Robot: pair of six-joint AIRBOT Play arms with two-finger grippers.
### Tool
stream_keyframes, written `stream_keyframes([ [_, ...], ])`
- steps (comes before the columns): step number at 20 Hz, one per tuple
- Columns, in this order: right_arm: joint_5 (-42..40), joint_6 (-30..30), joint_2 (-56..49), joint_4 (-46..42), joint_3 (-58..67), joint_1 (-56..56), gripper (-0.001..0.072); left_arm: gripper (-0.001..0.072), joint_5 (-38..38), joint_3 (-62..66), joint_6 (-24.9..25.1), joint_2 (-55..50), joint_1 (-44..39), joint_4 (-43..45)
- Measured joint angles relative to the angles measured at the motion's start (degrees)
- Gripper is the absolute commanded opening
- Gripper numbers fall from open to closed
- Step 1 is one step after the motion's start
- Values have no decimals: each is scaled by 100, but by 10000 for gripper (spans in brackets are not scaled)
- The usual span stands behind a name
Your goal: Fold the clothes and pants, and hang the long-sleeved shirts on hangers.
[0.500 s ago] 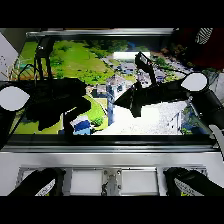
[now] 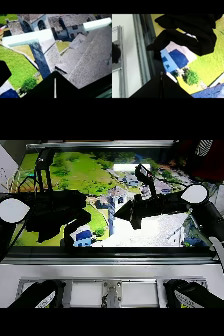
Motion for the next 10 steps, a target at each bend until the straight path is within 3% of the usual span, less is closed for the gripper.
stream_keyframes([
  [1,0,0,0,0,0,0,24,47,37,0,2,0,0,0],
  [3,0,20,0,0,0,0,24,699,127,0,11,0,9,35],
  [6,2,20,0,0,0,0,24,687,101,0,7,-103,166,498],
  [10,2,17,0,0,0,0,24,687,-660,-175,-111,-756,656,1185],
])
